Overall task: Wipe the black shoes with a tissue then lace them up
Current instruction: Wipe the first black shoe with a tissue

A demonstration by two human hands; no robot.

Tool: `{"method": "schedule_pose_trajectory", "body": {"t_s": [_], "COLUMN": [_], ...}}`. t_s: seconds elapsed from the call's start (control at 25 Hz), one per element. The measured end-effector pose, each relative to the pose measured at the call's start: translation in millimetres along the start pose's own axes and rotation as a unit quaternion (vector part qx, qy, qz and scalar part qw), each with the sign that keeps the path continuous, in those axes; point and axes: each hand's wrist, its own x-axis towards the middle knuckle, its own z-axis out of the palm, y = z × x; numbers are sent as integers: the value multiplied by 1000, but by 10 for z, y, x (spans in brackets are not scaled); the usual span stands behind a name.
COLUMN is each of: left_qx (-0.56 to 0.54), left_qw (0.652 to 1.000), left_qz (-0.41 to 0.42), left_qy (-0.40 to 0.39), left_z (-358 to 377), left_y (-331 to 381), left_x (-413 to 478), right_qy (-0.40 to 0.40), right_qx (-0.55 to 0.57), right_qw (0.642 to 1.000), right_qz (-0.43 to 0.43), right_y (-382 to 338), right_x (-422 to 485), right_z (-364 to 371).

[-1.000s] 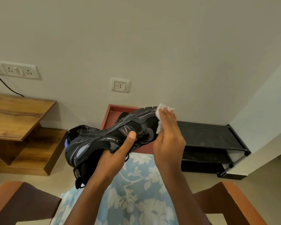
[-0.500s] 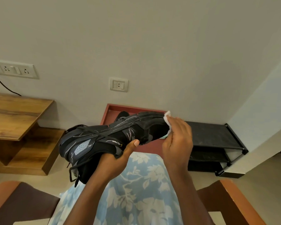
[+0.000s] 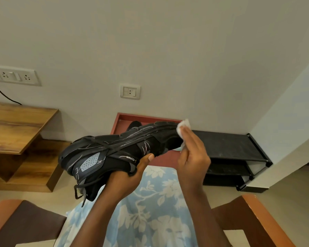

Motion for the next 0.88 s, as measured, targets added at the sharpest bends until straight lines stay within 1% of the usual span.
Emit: {"method": "schedule_pose_trajectory", "body": {"t_s": [0.04,0.08,0.12,0.2,0.28,0.36,0.4,0.44,0.48,0.52,0.64,0.68,0.72,0.76,0.8,0.88], "left_qx": [-9,-11,-11,8,50,61,65,73,77,68,11,-4,-19,-31,-36,-7], "left_qw": [1000,1000,1000,1000,998,997,997,996,994,995,1000,1000,1000,999,999,1000], "left_qz": [-3,-7,-7,1,46,43,38,52,73,67,21,15,6,0,-4,-6], "left_qy": [3,1,-5,-20,-8,-8,-16,-12,2,11,-3,-5,-5,-5,-6,-16], "left_z": [1,0,2,13,40,30,18,9,1,-11,-41,-38,-28,-23,-26,-35], "left_y": [20,24,10,-9,-67,-56,-39,-34,-51,-58,-1,9,-7,-26,-17,-29], "left_x": [6,16,30,52,51,11,-13,-20,-3,9,19,17,18,23,23,38], "right_qy": [20,32,38,30,-3,-33,-45,-53,-52,-39,13,28,37,39,32,-10], "right_qx": [10,13,6,-21,-26,-27,-26,-23,-19,-10,29,27,16,2,-9,-18], "right_qw": [999,997,997,999,999,995,991,989,990,994,998,995,992,992,995,1000], "right_qz": [42,65,67,31,-26,-94,-121,-135,-130,-104,55,96,117,117,94,10], "right_y": [41,43,9,-167,-429,-630,-644,-580,-465,-326,-25,-9,-28,-75,-147,-345], "right_x": [10,14,14,-9,-75,-145,-140,-108,-74,-46,-11,-15,-26,-40,-45,-60], "right_z": [-12,-10,4,64,156,211,202,172,128,73,-43,-45,-39,-29,-12,51]}}
